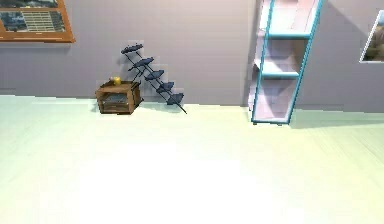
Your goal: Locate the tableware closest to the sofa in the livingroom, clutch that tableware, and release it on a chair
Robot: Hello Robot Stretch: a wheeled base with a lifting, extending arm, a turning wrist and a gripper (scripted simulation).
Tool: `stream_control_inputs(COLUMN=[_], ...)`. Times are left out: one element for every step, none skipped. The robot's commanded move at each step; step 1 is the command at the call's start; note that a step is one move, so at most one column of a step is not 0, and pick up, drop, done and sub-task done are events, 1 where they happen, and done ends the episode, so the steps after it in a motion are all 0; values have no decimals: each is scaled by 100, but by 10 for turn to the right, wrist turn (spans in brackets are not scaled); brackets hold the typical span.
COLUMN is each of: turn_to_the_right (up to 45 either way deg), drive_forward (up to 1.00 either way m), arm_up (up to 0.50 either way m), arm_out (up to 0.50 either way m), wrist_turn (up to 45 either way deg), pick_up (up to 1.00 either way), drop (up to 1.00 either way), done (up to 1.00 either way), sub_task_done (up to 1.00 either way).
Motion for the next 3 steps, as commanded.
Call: stream_control_inputs(turn_to_the_right=[-30,0,450], drive_forward=[0,45,0], arm_up=[0,0,0], arm_out=[0,0,0], wrist_turn=[0,0,0], pick_up=[0,0,0], drop=[0,0,0], done=[0,0,0], sub_task_done=[0,0,0])
